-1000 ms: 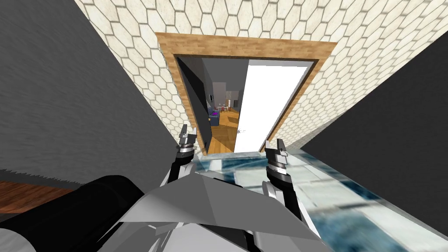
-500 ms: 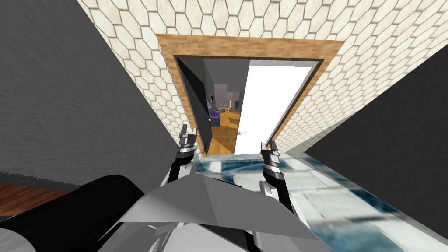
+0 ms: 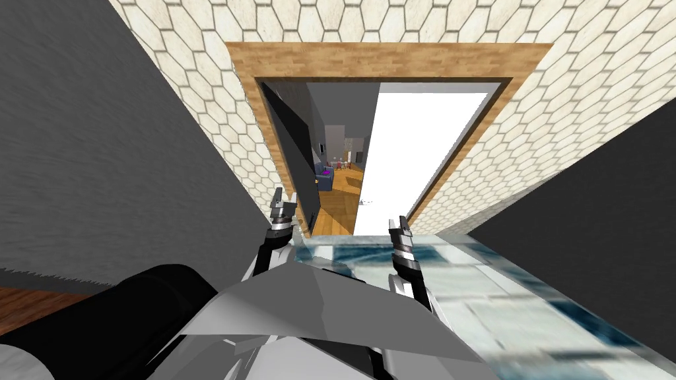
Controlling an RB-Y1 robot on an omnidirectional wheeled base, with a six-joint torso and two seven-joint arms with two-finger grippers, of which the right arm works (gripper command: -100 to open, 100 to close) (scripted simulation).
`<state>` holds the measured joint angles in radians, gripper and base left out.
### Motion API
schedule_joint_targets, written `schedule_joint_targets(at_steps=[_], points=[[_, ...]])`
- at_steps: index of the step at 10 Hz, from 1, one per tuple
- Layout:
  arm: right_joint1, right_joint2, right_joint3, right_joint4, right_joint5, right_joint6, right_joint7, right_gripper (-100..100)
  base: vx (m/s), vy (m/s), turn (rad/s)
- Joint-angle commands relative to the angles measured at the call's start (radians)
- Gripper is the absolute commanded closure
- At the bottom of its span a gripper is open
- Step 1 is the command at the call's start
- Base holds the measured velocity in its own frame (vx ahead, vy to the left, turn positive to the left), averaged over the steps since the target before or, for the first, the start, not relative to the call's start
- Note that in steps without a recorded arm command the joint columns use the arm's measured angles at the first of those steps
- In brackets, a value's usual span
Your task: Push the door open
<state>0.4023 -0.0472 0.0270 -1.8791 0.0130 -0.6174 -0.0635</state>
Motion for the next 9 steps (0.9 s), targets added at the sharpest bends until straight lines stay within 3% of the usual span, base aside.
schedule_joint_targets(at_steps=[1,2,3,9], points=[[-0.010,-0.006,0.002,0.049,0.000,-0.007,-0.001,-100,0.102,-0.049,0.046],[-0.017,-0.007,0.005,0.078,0.001,-0.011,0.000,-100,0.090,-0.042,0.052],[-0.017,-0.007,0.005,0.078,0.001,-0.011,0.000,-100,0.058,-0.031,0.019],[-0.058,-0.012,0.022,0.261,0.006,-0.038,0.005,-100,0.085,-0.043,0.052]])
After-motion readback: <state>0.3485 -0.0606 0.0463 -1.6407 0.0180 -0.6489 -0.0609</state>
